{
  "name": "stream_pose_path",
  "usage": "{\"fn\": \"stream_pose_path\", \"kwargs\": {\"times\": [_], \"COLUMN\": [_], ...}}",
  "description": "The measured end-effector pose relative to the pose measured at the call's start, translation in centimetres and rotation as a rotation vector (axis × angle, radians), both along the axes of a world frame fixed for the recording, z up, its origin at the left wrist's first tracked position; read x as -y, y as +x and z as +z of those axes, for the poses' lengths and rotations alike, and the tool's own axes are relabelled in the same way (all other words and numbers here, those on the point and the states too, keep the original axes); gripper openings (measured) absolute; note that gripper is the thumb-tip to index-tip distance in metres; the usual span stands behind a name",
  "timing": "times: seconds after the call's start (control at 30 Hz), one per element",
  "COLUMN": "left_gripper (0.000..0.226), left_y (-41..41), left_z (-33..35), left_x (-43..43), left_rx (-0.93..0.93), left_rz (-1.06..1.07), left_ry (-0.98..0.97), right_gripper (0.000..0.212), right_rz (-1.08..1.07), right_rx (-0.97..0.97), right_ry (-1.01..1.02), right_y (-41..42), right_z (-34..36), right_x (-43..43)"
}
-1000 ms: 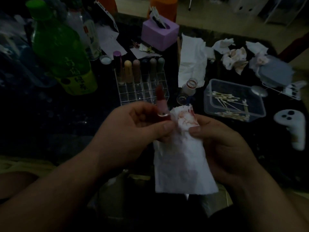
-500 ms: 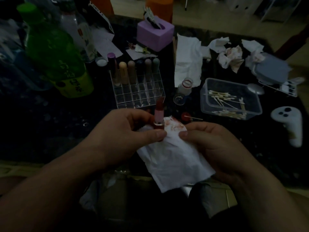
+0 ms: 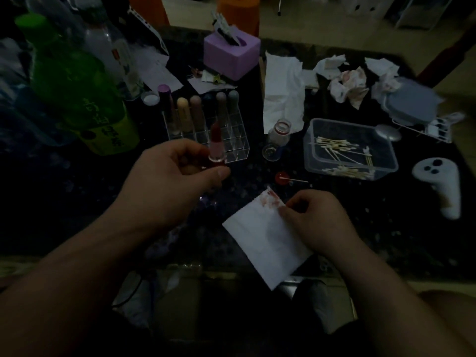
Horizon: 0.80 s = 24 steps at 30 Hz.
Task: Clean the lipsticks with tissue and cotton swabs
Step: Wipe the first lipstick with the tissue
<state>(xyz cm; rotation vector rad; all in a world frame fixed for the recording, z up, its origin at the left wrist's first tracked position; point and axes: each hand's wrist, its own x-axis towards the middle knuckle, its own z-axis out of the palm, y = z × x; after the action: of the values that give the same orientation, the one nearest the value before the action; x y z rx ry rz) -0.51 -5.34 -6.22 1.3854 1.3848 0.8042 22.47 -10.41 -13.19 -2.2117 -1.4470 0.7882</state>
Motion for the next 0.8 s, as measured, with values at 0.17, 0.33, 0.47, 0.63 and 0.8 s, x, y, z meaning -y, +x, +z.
{"fn": "stream_pose_path", "kwargs": {"times": [0.17, 0.33, 0.47, 0.63, 0.8], "left_gripper": [0.022, 0.022, 0.016, 0.014, 0.014], "left_y": [-0.9, -1.4, -2.0, -2.2, -1.7], "left_z": [0.0, -0.1, -0.2, -0.1, 0.5], "left_x": [-1.5, -1.8, -1.6, -1.3, -1.7], "left_rx": [0.069, 0.116, 0.127, 0.223, 0.402], "left_rz": [0.089, 0.123, 0.047, 0.004, 0.073], "left_ry": [0.036, 0.014, -0.063, -0.135, -0.216], "right_gripper": [0.016, 0.018, 0.026, 0.032, 0.027], "right_rz": [-0.018, 0.067, 0.014, -0.192, 0.043], "right_rx": [0.032, 0.204, 0.333, -0.038, 0.109], "right_ry": [0.094, 0.221, 0.302, 0.104, -0.013], "right_y": [-0.9, -1.8, -1.9, -1.2, -1.2], "right_z": [-1.3, -2.2, -1.8, 1.1, 5.1], "right_x": [-0.4, -0.7, -0.7, -1.3, -1.7]}}
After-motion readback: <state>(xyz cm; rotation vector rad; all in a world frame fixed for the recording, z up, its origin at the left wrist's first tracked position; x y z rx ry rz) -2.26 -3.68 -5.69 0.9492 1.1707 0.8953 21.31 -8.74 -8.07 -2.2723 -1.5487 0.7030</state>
